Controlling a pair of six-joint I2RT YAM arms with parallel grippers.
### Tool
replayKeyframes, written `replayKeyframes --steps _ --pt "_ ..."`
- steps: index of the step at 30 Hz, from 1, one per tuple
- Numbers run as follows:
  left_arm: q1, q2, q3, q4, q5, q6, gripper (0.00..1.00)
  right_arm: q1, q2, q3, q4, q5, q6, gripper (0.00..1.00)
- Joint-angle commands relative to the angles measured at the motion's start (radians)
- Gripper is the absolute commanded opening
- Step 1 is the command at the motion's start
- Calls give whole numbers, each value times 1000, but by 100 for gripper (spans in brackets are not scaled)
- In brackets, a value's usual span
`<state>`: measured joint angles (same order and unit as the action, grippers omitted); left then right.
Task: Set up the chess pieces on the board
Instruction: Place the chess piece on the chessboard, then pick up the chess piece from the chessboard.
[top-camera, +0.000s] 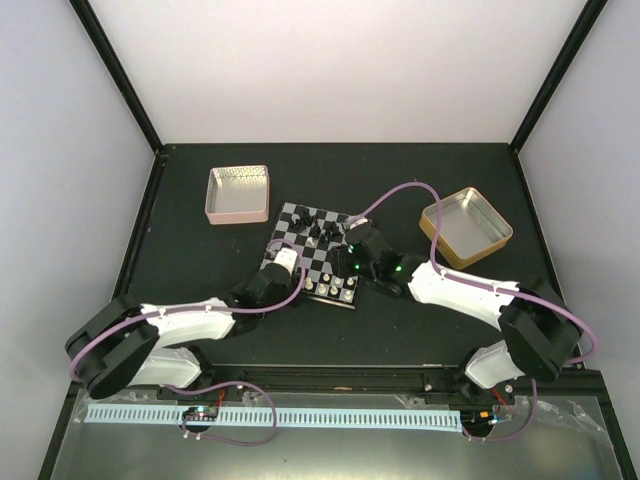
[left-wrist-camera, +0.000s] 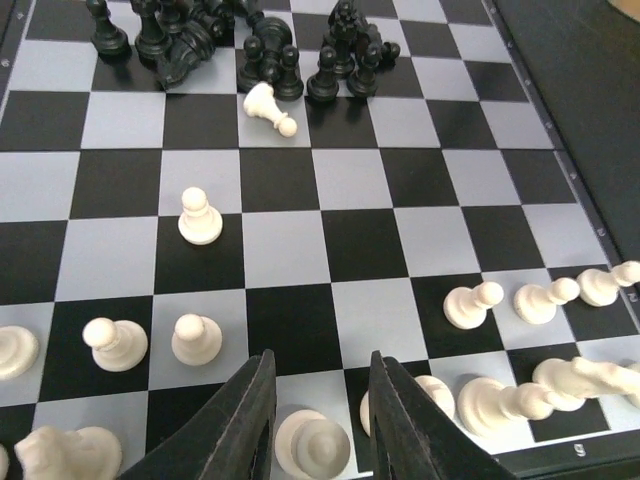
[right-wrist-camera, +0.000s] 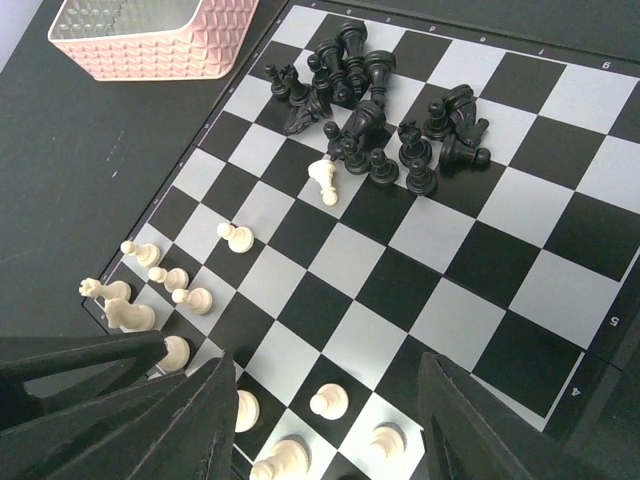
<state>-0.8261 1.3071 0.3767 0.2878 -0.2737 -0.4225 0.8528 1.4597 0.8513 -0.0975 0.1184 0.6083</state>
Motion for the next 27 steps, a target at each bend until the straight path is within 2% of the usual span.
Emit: replayKeyframes --steps 1,11,15,18,21,27 --pt "-6 -86 54 -71 -24 -13 28 0 -19 36 -6 -8 -9 50" --pt "34 -300 150 -330 -95 -104 34 -2 144 232 -174 -86 -69 50" --pt "73 -422 149 -416 -96 -151 39 0 271 362 -266 -121 -104 43" --pt "90 -519 120 -429 -90 -161 44 0 364 442 -304 -112 -124 36" --pt "113 -598 99 -463 -86 -174 49 0 424 502 -325 -80 -130 33" --pt "144 -678 70 -513 -69 -194 50 0 533 600 -381 -12 -136 30"
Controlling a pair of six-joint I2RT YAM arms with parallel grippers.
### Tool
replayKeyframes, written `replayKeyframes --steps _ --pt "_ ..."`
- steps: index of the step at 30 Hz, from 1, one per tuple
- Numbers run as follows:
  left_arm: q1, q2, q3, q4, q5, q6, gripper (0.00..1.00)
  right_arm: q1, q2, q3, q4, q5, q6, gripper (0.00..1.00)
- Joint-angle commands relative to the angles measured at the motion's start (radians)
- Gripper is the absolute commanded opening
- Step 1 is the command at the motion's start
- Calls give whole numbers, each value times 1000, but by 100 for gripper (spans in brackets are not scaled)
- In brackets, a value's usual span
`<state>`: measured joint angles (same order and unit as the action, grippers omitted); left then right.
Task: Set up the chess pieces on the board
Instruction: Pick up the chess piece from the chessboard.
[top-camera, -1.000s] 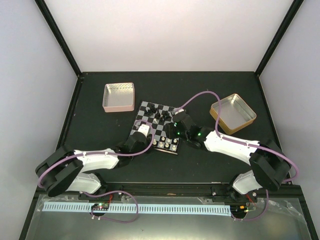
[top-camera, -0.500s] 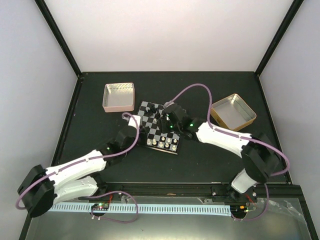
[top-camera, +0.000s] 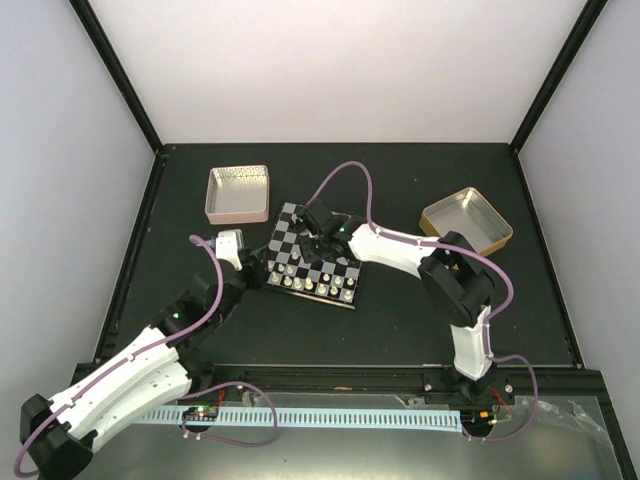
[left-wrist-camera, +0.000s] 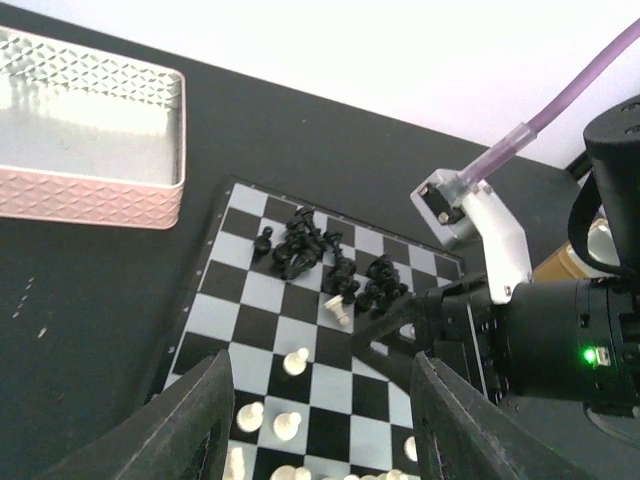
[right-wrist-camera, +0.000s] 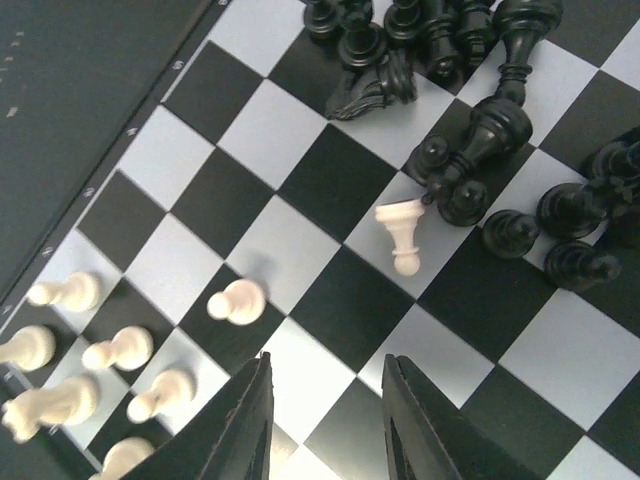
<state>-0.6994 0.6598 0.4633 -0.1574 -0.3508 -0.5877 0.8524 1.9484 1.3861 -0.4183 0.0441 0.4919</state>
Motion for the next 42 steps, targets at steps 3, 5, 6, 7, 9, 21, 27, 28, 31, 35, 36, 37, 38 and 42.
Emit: replayKeyframes --steps 3,5,6,7,9,21,27,28,31,35,36,37,38,42 --pt "26 -43 -27 -75 15 -32 51 0 82 96 -86 124 -18 27" --pt "31 -45 -29 -75 20 -34 51 0 99 115 -93 144 -33 26" --pt "32 -43 -31 -75 21 -34 51 0 106 121 -90 144 -41 26" --pt "34 -41 -30 -73 23 -32 51 0 113 129 -88 146 -46 25" --pt "38 -38 -28 -67 25 -28 51 0 135 153 -97 159 -53 25" --pt "52 -32 -34 -65 43 -25 51 0 217 193 -72 187 -92 20" --pt "58 -32 -55 -54 57 -35 52 -1 230 183 -54 187 -98 19" --pt "59 -32 -54 -54 60 -35 52 0 232 183 -53 189 -99 19" --pt "62 -31 -54 -54 64 -32 52 -2 236 182 -45 187 -104 20" --pt "64 -31 -52 -54 67 -33 52 -1 236 176 -40 187 -108 13" --pt "66 -31 -52 -54 68 -34 52 -1 233 173 -40 190 -111 9" --pt "67 -32 -52 -54 72 -35 52 -1 226 170 -40 194 -110 6" --pt "67 -32 -54 -54 78 -37 53 0 215 163 -34 199 -115 4" --pt "73 -36 -57 -46 104 -62 57 0 130 94 50 177 -159 2"
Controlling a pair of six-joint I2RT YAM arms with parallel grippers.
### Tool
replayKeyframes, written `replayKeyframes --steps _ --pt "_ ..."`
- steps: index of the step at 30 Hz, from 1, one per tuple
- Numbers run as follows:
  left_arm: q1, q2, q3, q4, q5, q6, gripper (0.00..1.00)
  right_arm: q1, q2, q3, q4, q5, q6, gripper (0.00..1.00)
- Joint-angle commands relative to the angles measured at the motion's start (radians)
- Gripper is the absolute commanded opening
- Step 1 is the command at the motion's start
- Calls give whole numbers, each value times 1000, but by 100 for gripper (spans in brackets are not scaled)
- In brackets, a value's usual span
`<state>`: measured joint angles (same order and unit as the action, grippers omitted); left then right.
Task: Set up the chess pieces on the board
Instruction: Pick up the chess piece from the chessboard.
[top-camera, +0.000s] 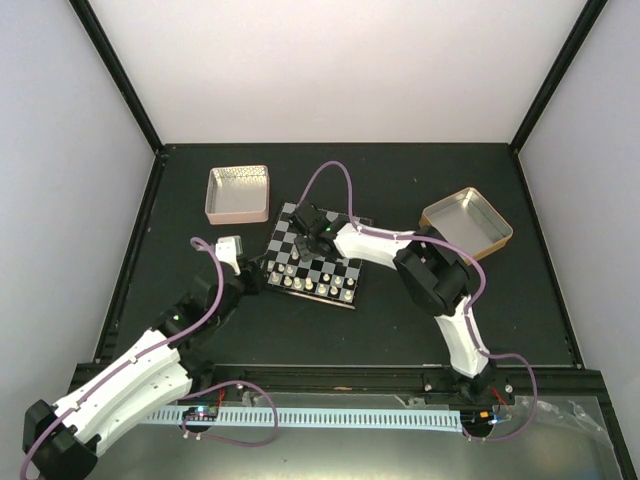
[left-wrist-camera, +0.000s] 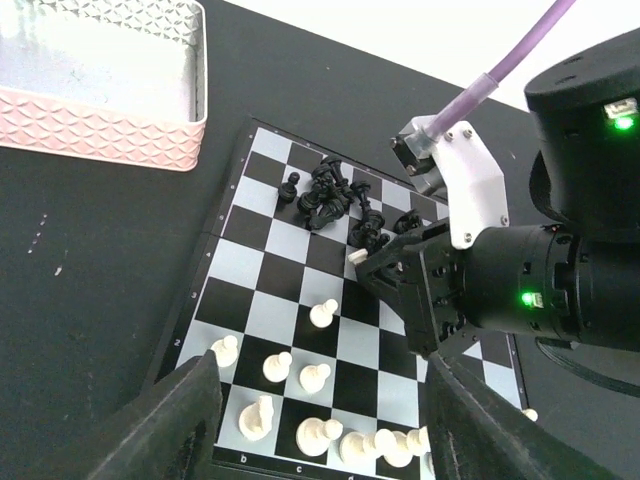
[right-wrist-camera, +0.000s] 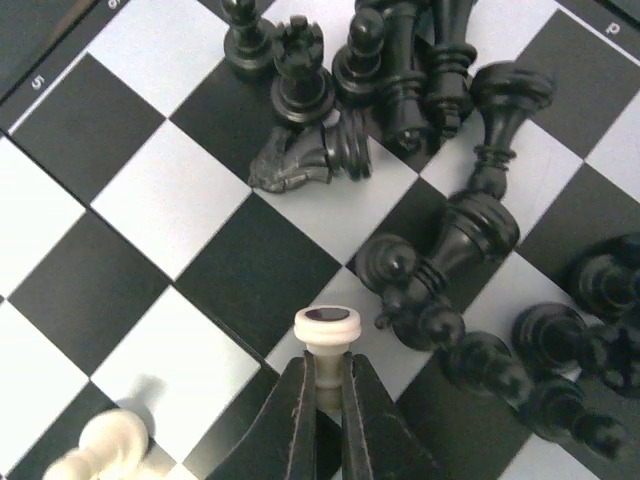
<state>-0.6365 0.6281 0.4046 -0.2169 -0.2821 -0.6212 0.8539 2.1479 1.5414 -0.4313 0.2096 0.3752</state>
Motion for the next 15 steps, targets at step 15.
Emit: replayKeyframes --steps 15 --pt "129 117 66 144 448 -236 73 -2 -535 -480 429 -248 -207 2"
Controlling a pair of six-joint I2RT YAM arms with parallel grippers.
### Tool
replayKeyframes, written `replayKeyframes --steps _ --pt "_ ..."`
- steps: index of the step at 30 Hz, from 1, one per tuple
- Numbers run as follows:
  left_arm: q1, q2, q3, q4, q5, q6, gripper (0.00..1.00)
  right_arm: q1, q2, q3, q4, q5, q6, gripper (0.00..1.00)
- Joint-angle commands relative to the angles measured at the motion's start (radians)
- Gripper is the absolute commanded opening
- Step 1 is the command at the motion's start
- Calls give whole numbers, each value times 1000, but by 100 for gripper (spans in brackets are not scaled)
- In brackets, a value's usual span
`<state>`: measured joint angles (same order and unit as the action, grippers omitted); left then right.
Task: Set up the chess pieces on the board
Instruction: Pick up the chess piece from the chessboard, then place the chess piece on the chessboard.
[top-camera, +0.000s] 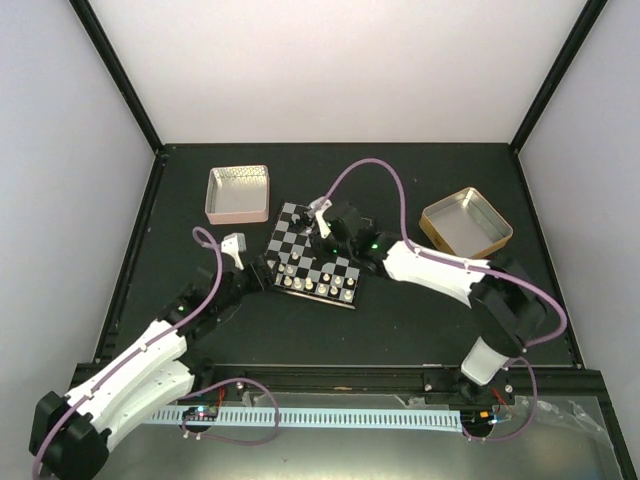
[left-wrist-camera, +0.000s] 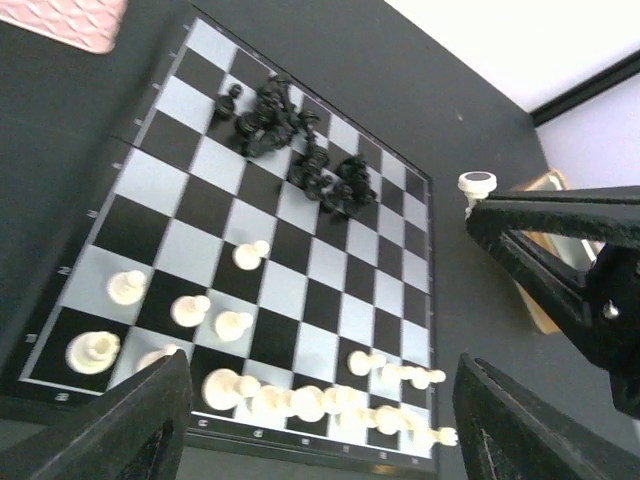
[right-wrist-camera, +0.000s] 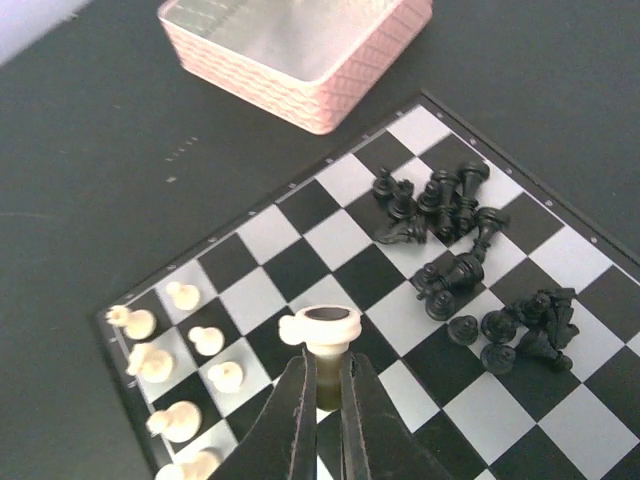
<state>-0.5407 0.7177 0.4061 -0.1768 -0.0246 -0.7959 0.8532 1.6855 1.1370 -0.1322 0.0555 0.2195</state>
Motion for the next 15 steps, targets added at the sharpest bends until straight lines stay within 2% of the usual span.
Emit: replayKeyframes --steps 1,6,10,13,15 --pt "42 38 69 127 229 -67 75 0 -96 -100 148 -117 -60 2" --pt "59 85 62 274 345 -64 85 -1 -175 -169 201 -264 -75 1" --pt "62 152 93 295 414 -33 88 8 -205 -182 203 -330 -83 1" --pt "65 214 149 242 480 3 86 18 -211 -180 195 -349 -96 1" --pt "65 242 186 206 497 11 78 23 -211 -178 190 -361 -103 1"
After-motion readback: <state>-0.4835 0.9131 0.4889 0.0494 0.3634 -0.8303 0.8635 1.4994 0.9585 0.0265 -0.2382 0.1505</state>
